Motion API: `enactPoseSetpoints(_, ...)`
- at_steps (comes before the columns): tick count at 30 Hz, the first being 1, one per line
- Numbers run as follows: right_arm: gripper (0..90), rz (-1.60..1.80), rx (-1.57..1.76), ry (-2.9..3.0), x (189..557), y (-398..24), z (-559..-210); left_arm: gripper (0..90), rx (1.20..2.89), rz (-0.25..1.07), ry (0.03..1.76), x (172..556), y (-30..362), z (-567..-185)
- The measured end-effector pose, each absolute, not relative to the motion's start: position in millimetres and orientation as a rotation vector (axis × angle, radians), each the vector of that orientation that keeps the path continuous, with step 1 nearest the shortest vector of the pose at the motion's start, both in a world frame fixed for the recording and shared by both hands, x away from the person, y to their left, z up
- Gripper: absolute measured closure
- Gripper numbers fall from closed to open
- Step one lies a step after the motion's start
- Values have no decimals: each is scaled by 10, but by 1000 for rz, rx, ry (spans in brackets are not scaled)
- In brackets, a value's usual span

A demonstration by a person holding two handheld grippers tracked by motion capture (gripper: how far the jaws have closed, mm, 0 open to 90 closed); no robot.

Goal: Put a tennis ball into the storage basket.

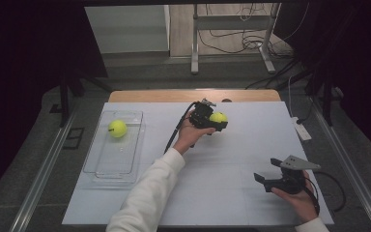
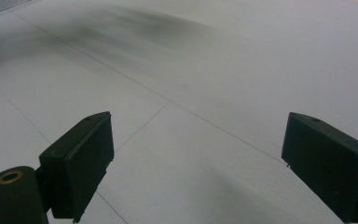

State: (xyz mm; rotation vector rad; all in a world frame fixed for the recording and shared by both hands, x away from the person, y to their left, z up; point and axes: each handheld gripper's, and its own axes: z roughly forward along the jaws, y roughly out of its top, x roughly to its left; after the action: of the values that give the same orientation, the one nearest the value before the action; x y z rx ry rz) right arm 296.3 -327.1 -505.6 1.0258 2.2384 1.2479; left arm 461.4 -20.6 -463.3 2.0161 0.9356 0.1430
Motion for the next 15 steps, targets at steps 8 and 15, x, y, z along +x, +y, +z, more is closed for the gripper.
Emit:
enactPoseSetpoints(8, 94, 1254, 1023, 2235, 2959, -3270, -5054, 267, 1999, 155, 898, 4530, -223, -4545)
enactPoseSetpoints(15, 95, 1252, 1023, 2236, 2958, -3268, -5055, 267, 1984, 167, 884, 4475, -190, -4505)
